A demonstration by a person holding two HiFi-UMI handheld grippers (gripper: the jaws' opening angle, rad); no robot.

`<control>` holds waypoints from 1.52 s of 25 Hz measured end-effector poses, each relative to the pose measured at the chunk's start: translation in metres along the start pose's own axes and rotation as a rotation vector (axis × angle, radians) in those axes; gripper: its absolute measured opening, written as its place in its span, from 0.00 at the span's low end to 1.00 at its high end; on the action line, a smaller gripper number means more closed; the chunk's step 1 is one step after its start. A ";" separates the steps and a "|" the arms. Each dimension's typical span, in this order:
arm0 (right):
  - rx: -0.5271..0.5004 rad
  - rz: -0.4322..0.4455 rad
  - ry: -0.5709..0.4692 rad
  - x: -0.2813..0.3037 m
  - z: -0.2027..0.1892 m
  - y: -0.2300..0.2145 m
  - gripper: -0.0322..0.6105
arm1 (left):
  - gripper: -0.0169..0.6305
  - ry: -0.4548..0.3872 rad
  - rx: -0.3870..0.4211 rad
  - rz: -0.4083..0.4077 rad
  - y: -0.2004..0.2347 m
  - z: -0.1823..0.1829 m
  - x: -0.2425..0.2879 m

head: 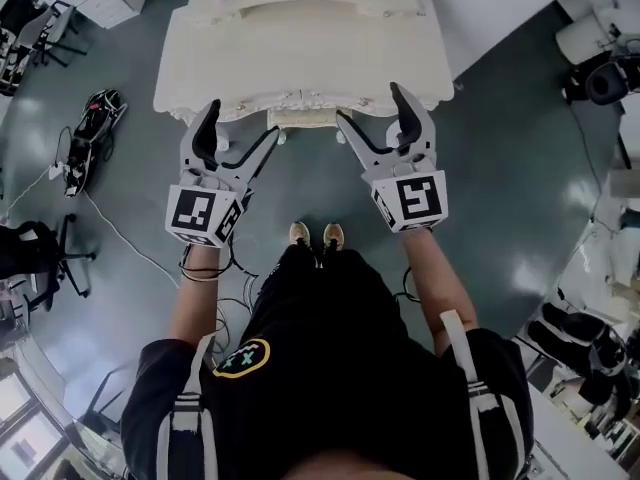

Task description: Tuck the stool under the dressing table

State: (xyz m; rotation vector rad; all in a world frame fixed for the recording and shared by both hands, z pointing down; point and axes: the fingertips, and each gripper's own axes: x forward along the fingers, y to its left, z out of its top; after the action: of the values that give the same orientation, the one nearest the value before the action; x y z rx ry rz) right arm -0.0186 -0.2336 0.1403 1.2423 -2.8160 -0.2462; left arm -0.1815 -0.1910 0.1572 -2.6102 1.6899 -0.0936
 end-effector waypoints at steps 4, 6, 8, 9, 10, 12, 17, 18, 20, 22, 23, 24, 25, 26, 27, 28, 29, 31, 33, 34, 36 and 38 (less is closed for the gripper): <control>-0.052 0.011 -0.044 -0.004 0.035 0.005 0.65 | 0.70 -0.054 0.031 -0.012 -0.006 0.036 -0.005; -0.071 0.018 -0.046 -0.001 0.035 0.006 0.65 | 0.70 -0.065 0.047 -0.011 -0.007 0.040 -0.003; -0.080 0.024 -0.078 0.002 0.038 0.008 0.63 | 0.69 -0.065 0.056 -0.011 -0.007 0.037 0.001; -0.090 0.030 -0.088 0.001 0.037 0.010 0.59 | 0.67 -0.063 0.056 -0.012 -0.009 0.034 0.000; -0.104 0.039 -0.084 -0.002 0.034 0.012 0.57 | 0.62 -0.057 0.055 -0.014 -0.012 0.030 -0.001; -0.122 0.056 -0.057 -0.008 0.027 0.016 0.49 | 0.46 -0.039 0.053 -0.023 -0.016 0.026 -0.004; -0.129 0.041 -0.015 -0.002 0.034 0.008 0.26 | 0.21 -0.057 0.075 -0.050 -0.011 0.044 0.000; -0.135 0.040 -0.015 -0.001 0.036 0.006 0.21 | 0.16 -0.061 0.077 -0.058 -0.010 0.046 0.001; -0.140 0.053 -0.024 0.001 0.039 0.007 0.08 | 0.10 -0.058 0.061 -0.075 -0.009 0.047 0.003; -0.133 0.072 -0.017 -0.001 0.037 0.012 0.08 | 0.07 -0.045 0.041 -0.099 -0.012 0.044 0.002; -0.127 0.078 -0.008 -0.004 0.037 0.015 0.08 | 0.06 -0.038 0.033 -0.109 -0.015 0.042 -0.001; -0.120 0.080 0.004 -0.009 0.037 0.018 0.08 | 0.06 -0.035 0.028 -0.118 -0.018 0.043 -0.004; -0.111 0.078 0.018 -0.013 0.040 0.020 0.08 | 0.06 -0.039 0.026 -0.123 -0.021 0.046 -0.006; -0.103 0.072 0.030 -0.015 0.043 0.019 0.08 | 0.06 -0.055 0.028 -0.125 -0.022 0.052 -0.006; -0.099 0.067 0.037 -0.015 0.047 0.016 0.08 | 0.06 -0.076 0.034 -0.124 -0.021 0.060 -0.004; -0.097 0.064 0.040 -0.013 0.049 0.013 0.08 | 0.06 -0.094 0.041 -0.125 -0.020 0.065 -0.001; -0.095 0.067 0.042 -0.012 0.050 0.013 0.08 | 0.06 -0.101 0.045 -0.127 -0.020 0.067 0.000; -0.088 0.088 0.027 -0.010 0.049 0.021 0.08 | 0.06 -0.084 0.045 -0.138 -0.022 0.063 -0.002; -0.076 0.112 -0.015 -0.005 0.049 0.030 0.08 | 0.06 -0.069 0.052 -0.146 -0.021 0.058 -0.002; -0.068 0.123 -0.030 -0.003 0.049 0.033 0.08 | 0.06 -0.069 0.053 -0.146 -0.020 0.056 -0.001; -0.063 0.138 -0.034 -0.002 0.044 0.034 0.08 | 0.06 -0.071 0.050 -0.143 -0.018 0.054 0.000; -0.071 0.143 -0.017 -0.003 0.037 0.033 0.08 | 0.06 -0.070 0.043 -0.141 -0.018 0.052 0.000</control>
State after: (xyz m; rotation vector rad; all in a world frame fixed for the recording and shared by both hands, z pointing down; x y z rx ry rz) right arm -0.0451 -0.2046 0.1091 1.0240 -2.8664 -0.3475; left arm -0.1612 -0.1839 0.1066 -2.6648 1.4641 -0.0408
